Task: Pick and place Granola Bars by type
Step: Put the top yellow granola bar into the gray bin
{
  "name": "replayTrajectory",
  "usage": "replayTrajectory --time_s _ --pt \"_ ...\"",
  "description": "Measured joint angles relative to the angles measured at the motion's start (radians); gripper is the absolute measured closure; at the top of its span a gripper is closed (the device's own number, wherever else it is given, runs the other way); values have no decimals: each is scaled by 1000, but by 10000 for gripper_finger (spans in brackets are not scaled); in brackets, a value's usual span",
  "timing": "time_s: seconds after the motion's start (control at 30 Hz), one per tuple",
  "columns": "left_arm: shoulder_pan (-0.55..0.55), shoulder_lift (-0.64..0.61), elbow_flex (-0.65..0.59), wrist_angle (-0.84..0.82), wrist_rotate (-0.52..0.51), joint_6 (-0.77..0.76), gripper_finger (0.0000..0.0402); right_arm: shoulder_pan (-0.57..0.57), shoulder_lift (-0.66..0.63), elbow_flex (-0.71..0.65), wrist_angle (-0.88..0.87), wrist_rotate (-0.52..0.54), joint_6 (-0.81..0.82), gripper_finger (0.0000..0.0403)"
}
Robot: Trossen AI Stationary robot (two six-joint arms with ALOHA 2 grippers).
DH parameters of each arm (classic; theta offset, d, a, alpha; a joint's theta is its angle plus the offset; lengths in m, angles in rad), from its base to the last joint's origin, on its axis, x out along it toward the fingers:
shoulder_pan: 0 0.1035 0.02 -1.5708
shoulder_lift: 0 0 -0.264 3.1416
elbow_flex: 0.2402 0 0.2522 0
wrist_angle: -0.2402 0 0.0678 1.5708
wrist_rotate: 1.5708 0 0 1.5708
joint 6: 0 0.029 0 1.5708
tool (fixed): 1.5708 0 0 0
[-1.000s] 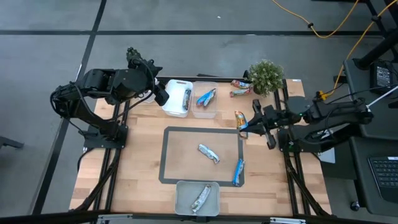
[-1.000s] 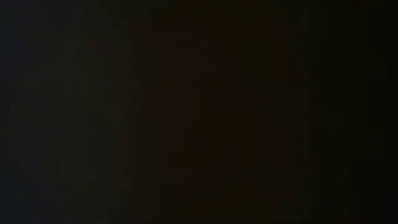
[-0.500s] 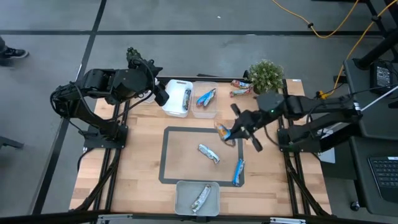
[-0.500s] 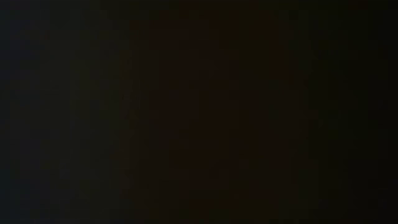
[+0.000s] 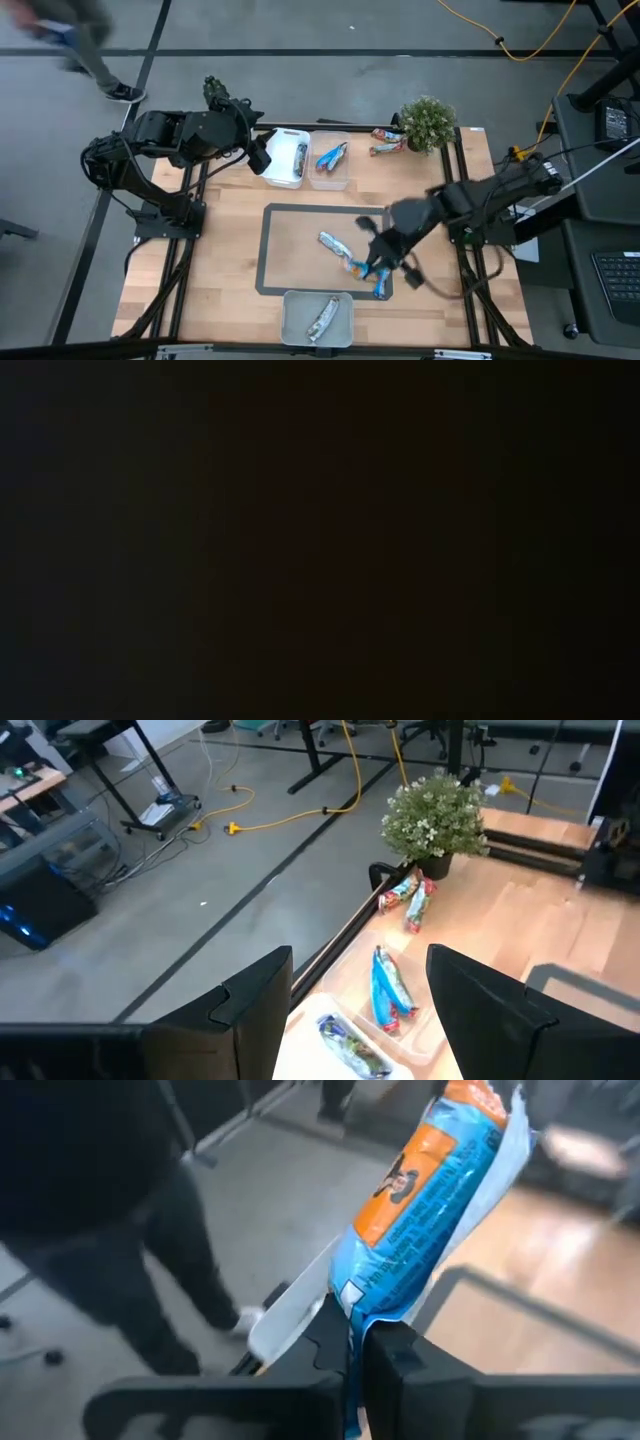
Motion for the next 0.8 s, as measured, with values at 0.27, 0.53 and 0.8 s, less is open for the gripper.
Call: replayTrajectory --time_s 0.27,0.53,0.8 --pt "0 0 0 -4 0 73 178 73 181 -18 -46 82 37 369" --pt "0 0 0 -17 50 68 178 101 345 78 -88 51 -21 384" --pt "0 0 0 -24 62 44 178 126 498 256 -168 132 -177 376"
